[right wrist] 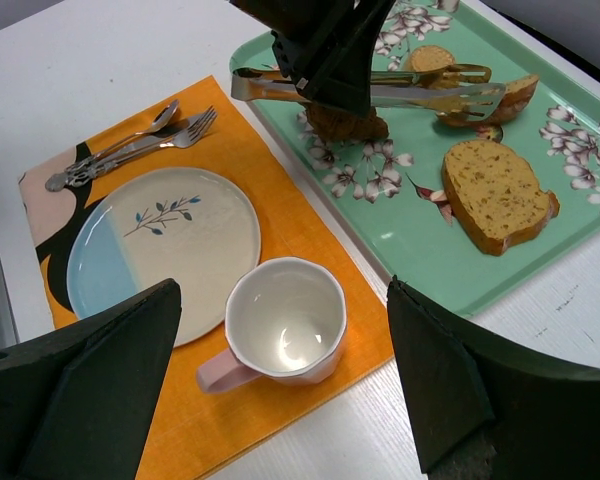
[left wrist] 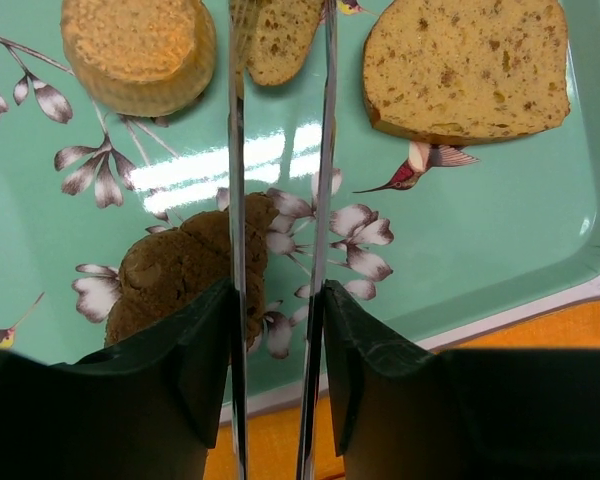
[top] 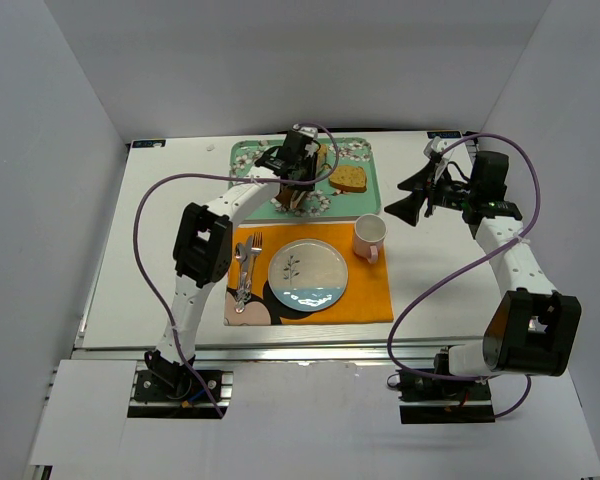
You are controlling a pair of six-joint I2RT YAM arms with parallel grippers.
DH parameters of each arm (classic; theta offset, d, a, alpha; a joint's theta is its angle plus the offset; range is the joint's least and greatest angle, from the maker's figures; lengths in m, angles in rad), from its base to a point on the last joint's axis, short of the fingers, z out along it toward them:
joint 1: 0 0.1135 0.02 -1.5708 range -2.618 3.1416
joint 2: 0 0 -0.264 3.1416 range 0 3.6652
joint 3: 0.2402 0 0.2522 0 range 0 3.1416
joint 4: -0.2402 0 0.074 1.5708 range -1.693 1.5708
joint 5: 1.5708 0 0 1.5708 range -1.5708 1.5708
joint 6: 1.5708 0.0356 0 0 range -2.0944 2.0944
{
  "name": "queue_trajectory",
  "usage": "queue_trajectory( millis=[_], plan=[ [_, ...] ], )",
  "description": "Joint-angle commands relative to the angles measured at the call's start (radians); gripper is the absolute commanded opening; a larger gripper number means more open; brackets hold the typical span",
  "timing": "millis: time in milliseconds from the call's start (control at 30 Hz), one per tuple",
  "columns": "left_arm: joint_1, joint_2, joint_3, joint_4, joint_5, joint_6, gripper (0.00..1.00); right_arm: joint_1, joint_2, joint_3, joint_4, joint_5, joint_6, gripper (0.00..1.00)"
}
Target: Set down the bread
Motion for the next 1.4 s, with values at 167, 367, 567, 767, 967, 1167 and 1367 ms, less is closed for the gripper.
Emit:
queue_trajectory(
  millis=[167,367,567,767,967,1167,1367],
  plan=[
    [-0.007,-0.030,0.024,-0.006,-0.032,0.018,0.31,-0.005,-0.021,-0.012,0.052,-0.033,0.018,0.88],
    [-0.007,-0.051,0.052,-0.006,-0.009,0.009,0.12,-0.005,-0.029,-0.014,0.056,-0.044,0.029,0.88],
    [-0.007,-0.119,0.074,0.010,-0.009,-0.008,0.03,-0.005,-0.033,-0.017,0.059,-0.052,0.037,0.88],
    [-0.007,-0.241,0.011,0.037,0.024,-0.039,0.00,-0.005,-0.033,-0.011,0.033,-0.055,0.014,0.88],
    [-0.007,-0.476,-0.333,0.131,0.089,-0.088,0.00,-0.005,-0.061,-0.016,-0.071,-0.047,-0.141,0.87],
    [-0.007,-0.815,-0.701,0.169,0.222,-0.115,0.00,-0.004,-0.102,-0.062,-0.134,-0.066,-0.303,0.87],
    [-0.010,-1.126,-1.041,0.171,0.290,-0.143,0.00,0.006,-0.099,-0.074,-0.165,-0.061,-0.350,0.87]
  ],
)
